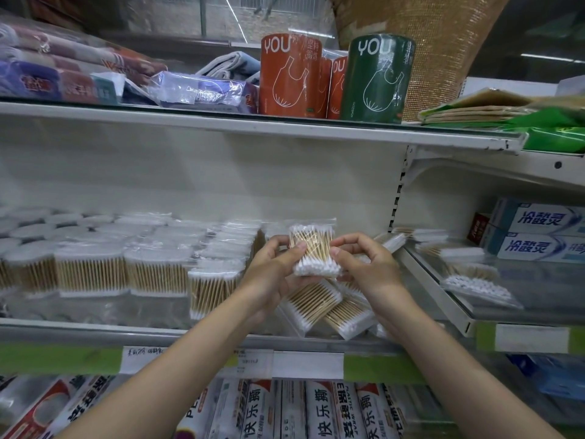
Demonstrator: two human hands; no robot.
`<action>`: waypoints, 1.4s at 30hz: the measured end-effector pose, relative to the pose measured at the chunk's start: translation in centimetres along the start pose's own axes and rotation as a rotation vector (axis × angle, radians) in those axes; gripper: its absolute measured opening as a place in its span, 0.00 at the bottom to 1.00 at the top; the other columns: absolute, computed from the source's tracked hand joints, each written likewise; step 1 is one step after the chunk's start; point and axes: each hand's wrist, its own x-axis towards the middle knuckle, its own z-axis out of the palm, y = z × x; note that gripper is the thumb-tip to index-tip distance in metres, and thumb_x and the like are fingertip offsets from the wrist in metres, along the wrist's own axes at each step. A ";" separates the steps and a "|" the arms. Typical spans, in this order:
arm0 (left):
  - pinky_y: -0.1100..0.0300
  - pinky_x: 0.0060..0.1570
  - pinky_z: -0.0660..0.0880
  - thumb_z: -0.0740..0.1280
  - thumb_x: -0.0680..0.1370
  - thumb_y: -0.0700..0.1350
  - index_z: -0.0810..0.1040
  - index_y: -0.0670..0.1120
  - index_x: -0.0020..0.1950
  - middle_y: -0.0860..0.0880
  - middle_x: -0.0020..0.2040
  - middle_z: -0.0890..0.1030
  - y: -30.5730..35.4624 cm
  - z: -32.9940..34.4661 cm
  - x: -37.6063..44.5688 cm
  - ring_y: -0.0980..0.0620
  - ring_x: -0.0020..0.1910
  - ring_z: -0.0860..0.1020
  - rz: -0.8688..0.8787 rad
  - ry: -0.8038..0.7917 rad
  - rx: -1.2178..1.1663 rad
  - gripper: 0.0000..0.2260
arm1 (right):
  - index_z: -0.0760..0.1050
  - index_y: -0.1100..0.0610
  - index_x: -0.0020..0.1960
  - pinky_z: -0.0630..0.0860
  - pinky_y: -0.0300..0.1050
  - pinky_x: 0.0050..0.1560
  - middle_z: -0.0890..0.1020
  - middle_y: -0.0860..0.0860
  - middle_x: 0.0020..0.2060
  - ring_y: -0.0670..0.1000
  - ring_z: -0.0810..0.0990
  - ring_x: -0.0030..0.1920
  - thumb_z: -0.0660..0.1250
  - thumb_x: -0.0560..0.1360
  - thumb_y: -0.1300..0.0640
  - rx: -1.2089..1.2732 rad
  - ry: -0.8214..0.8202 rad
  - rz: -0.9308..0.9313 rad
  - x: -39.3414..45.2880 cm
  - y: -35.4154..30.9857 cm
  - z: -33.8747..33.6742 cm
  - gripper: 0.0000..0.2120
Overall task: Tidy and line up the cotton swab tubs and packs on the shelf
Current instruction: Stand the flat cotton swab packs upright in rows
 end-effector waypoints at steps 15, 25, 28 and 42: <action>0.72 0.37 0.74 0.59 0.81 0.42 0.76 0.54 0.58 0.51 0.57 0.75 3.4 -0.6 1.0 0.57 0.45 0.79 0.352 -0.062 0.757 0.10 | 0.76 0.59 0.40 0.70 0.37 0.37 0.79 0.45 0.29 0.42 0.76 0.31 0.58 0.77 0.42 -0.184 -0.238 0.014 2.0 -1.2 0.4 0.22; 0.74 0.50 0.69 0.57 0.80 0.37 0.74 0.47 0.63 0.51 0.59 0.75 7.7 -3.9 5.5 0.55 0.54 0.74 0.462 -0.083 1.294 0.14 | 0.73 0.54 0.50 0.75 0.43 0.41 0.82 0.51 0.42 0.52 0.81 0.42 0.72 0.71 0.55 -0.579 -0.219 -0.107 8.8 -1.5 2.9 0.11; 0.71 0.55 0.64 0.57 0.80 0.36 0.77 0.43 0.62 0.48 0.62 0.77 7.6 -5.2 6.3 0.51 0.61 0.74 0.406 -0.101 1.467 0.14 | 0.75 0.55 0.52 0.70 0.40 0.42 0.79 0.51 0.42 0.51 0.77 0.42 0.72 0.71 0.57 -0.752 -0.214 -0.120 9.7 -0.6 4.2 0.11; 0.59 0.66 0.65 0.55 0.81 0.39 0.74 0.46 0.67 0.49 0.67 0.74 7.2 -6.2 7.3 0.50 0.67 0.70 0.136 -0.245 1.751 0.16 | 0.65 0.56 0.49 0.71 0.44 0.43 0.76 0.53 0.44 0.55 0.75 0.45 0.70 0.71 0.61 -0.824 -0.216 -0.078 9.9 1.9 5.7 0.14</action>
